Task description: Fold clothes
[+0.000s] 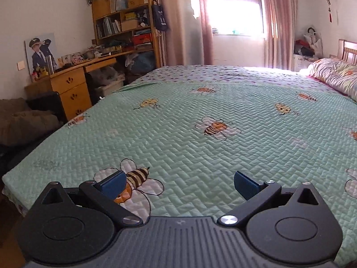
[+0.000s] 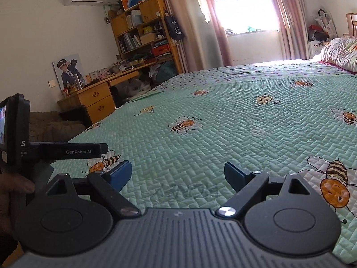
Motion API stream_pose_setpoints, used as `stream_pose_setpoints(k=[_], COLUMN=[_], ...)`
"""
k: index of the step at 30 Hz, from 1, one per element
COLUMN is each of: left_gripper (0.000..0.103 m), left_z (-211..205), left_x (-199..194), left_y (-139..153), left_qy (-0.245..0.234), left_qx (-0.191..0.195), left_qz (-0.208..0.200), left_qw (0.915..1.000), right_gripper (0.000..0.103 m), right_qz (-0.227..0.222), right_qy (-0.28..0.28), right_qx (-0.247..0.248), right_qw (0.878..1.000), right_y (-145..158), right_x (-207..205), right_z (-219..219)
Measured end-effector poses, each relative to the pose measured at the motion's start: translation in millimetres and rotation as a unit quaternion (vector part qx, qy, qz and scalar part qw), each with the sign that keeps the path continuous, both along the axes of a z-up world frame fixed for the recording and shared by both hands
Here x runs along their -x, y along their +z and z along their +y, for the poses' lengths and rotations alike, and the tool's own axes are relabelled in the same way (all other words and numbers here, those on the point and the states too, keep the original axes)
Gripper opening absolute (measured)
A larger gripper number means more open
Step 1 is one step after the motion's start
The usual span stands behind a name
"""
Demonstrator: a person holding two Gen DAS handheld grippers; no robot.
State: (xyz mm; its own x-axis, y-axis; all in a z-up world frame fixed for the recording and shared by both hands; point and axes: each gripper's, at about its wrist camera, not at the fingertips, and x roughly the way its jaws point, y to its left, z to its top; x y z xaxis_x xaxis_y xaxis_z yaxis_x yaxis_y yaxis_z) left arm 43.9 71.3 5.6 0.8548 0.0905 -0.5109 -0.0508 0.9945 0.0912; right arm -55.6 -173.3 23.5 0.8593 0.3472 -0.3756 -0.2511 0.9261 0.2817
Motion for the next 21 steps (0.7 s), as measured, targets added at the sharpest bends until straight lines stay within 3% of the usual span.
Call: stream_pose_setpoints(k=[2,7,10,15,21], left_gripper=[0.102,0.102,0.102,0.102,0.102], left_z=[0.5,-7.6,-9.7,-1.2,-4.9], left_x=[-0.6,4.6,15.0,23.7,33.0], left_y=[-0.9,-9.7,-10.0,-10.4,-14.5], left_qy=[-0.003,-0.006,-0.017,-0.03,-0.034], left_qx=[0.013,0.005,0.005,0.063,0.06], left_qz=[0.003,0.02,0.008,-0.009,-0.002], left_qw=[0.9999,0.9998,0.9998,0.9975,0.9977], right_gripper=[0.09,0.09,0.09,0.09,0.09], right_qz=[0.0,0.004,0.006,0.009,0.011], right_qy=[-0.006,-0.017,-0.017,-0.013,-0.012], right_qx=[0.001,-0.005,-0.007,-0.009,-0.011], right_qw=[1.0,1.0,1.0,1.0,1.0], right_y=[-0.2,-3.2,-7.0,-11.7,-16.9], right_x=[1.4,0.9,-1.0,4.6,18.5], right_z=[-0.3,-4.9,-4.7,-1.6,0.0])
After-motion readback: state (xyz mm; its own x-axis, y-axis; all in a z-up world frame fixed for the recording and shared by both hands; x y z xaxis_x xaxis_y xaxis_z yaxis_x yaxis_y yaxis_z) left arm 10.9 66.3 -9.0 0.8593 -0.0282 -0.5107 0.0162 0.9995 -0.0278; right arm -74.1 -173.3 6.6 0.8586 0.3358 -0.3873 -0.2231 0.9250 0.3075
